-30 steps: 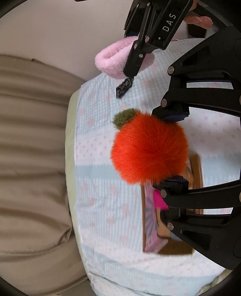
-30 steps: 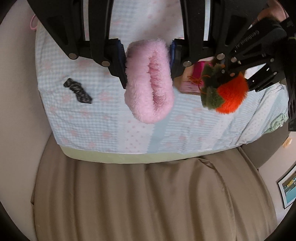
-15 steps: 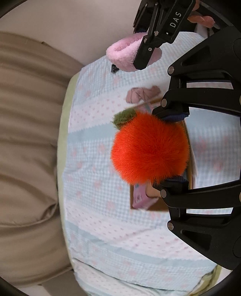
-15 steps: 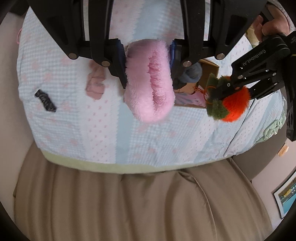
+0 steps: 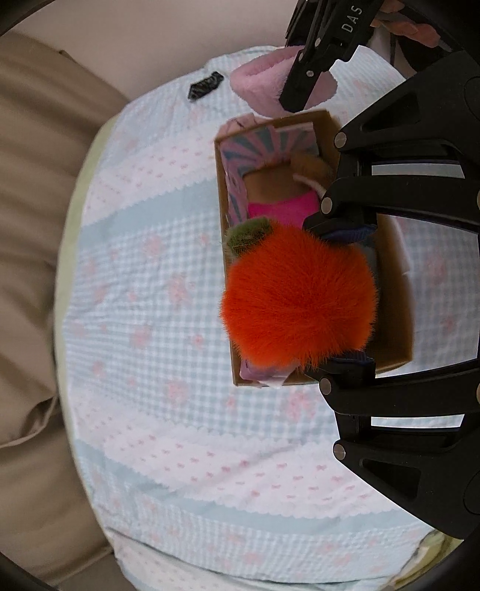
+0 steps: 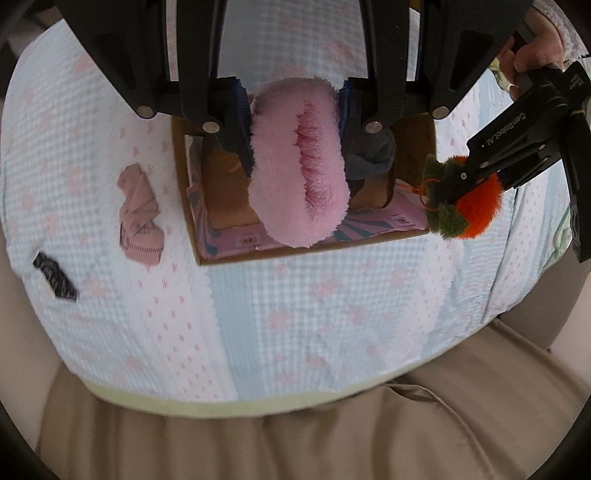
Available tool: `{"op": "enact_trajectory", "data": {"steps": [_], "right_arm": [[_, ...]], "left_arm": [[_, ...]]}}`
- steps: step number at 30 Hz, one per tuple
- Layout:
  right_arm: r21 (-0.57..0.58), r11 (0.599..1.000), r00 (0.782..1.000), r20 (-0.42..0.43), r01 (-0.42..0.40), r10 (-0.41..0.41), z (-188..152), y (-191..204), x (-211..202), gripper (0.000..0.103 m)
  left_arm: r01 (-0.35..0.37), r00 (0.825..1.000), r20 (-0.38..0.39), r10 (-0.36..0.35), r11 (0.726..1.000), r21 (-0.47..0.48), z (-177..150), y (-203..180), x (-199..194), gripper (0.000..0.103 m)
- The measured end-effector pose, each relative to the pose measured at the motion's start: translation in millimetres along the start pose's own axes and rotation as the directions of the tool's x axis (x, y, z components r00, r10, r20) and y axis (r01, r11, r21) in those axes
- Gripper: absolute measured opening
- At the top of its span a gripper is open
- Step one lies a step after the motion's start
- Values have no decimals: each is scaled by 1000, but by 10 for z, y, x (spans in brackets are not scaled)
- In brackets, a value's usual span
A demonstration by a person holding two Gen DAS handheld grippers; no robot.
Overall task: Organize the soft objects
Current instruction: 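Carry the orange pompom and pink scrunchie into the box and open both tools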
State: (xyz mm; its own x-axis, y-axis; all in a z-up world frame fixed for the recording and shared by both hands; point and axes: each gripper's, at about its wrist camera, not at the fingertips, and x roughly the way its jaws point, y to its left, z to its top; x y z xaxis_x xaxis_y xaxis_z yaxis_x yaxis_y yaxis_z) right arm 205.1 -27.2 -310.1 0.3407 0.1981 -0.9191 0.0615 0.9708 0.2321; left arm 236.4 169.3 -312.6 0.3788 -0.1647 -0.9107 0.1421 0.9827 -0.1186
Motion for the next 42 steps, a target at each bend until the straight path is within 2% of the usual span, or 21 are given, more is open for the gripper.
{"op": "enact_trajectory", "data": {"steps": [6, 11, 15, 17, 18, 19, 20, 21, 22, 30, 42], "right_arm": [[54, 998, 995, -91, 44, -39, 111, -121, 372, 34], [87, 995, 987, -154, 49, -35, 196, -252, 622, 34], [111, 993, 982, -187, 43, -22, 284, -311, 769, 34], [112, 993, 978, -209, 34, -10, 320, -329, 853, 45], [115, 993, 976, -219, 32, -6, 336, -330, 893, 55], [122, 992, 973, -229, 33, -5, 347, -344, 924, 70], [132, 991, 972, -235, 32, -1, 357, -363, 949, 79], [145, 989, 973, -232, 25, 10, 366, -384, 957, 93], [154, 988, 974, -227, 18, 18, 371, -398, 953, 98], [130, 991, 977, -211, 7, 21, 354, -389, 881, 99], [74, 997, 991, -136, -6, 16, 263, -204, 447, 99]], "left_arm": [[-6, 996, -87, 7, 1000, 20, 81, 37, 462, 41], [-22, 990, -137, 25, 999, 25, 63, 52, 641, 41], [-30, 989, -145, 40, 997, 71, 127, -9, 695, 41], [-33, 988, -149, 46, 996, 87, 171, -53, 726, 58], [-34, 987, -153, 49, 995, 98, 195, -88, 747, 82], [-35, 987, -156, 51, 994, 101, 202, -107, 749, 101], [-42, 986, -156, 59, 993, 106, 206, -130, 751, 103], [-51, 987, -146, 68, 992, 117, 207, -162, 737, 103], [-50, 988, -139, 67, 991, 124, 202, -175, 719, 103], [-40, 985, -160, 60, 991, 129, 104, -215, 703, 103], [-32, 996, -84, 40, 995, 98, 13, -235, 204, 103]]}}
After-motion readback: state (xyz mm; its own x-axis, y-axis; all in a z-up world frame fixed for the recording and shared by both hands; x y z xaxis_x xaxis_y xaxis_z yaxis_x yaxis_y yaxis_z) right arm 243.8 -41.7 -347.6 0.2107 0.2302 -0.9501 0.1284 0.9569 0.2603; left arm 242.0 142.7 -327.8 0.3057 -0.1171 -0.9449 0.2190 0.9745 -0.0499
